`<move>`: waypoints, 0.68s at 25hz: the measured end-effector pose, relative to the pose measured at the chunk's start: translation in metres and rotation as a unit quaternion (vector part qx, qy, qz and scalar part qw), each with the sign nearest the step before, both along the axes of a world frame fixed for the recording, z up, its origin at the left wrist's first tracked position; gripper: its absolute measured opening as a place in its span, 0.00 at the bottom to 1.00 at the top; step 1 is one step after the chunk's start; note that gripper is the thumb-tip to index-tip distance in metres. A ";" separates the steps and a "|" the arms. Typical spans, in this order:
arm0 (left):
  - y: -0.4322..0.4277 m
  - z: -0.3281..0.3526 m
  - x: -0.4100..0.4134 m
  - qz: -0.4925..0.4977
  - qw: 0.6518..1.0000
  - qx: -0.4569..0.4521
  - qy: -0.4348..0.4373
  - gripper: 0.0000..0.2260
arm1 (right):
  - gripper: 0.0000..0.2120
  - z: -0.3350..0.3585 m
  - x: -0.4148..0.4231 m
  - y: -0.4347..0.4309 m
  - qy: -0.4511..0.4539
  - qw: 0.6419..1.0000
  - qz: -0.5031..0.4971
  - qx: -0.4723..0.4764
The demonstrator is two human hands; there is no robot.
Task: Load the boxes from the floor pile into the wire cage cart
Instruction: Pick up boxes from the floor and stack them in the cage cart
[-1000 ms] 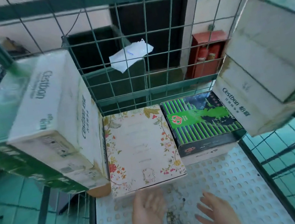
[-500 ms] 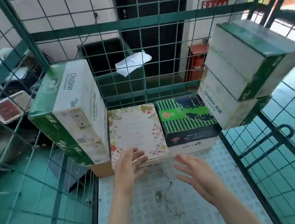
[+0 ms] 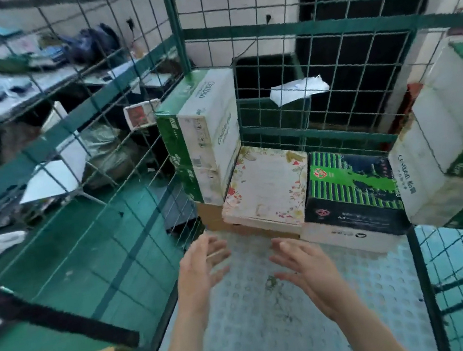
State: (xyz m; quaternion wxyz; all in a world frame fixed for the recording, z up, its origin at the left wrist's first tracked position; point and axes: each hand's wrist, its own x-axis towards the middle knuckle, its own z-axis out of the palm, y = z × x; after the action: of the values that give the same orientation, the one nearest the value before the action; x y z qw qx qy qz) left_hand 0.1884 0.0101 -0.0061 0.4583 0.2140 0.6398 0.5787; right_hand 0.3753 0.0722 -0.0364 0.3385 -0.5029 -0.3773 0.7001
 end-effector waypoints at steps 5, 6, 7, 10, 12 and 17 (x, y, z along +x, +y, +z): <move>-0.090 -0.003 -0.024 0.125 0.992 -0.019 -0.015 0.17 | 0.11 -0.007 -0.031 -0.051 -0.016 0.993 0.115 -0.010; -0.107 -0.004 -0.031 0.156 0.987 -0.021 -0.016 0.17 | 0.11 -0.006 -0.044 -0.061 -0.018 0.990 0.139 -0.010; -0.125 -0.003 -0.038 0.184 0.983 -0.023 -0.016 0.16 | 0.11 -0.007 -0.056 -0.072 -0.017 0.987 0.161 -0.013; -0.185 -0.002 -0.057 0.262 0.964 -0.028 -0.034 0.15 | 0.11 -0.005 -0.094 -0.113 -0.017 0.972 0.234 -0.015; -0.235 -0.005 -0.072 0.320 0.946 -0.025 -0.043 0.16 | 0.11 -0.003 -0.123 -0.149 -0.026 0.956 0.292 -0.010; -0.349 -0.011 -0.097 0.408 0.910 -0.027 -0.067 0.15 | 0.10 -0.004 -0.181 -0.235 -0.033 0.920 0.390 0.014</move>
State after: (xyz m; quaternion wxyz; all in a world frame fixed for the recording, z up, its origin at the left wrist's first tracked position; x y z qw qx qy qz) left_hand 0.0918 -0.3391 -0.0172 0.2294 -0.1172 0.6547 0.7106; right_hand 0.1945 -0.1627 -0.0407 0.0324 -0.3338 -0.5643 0.7544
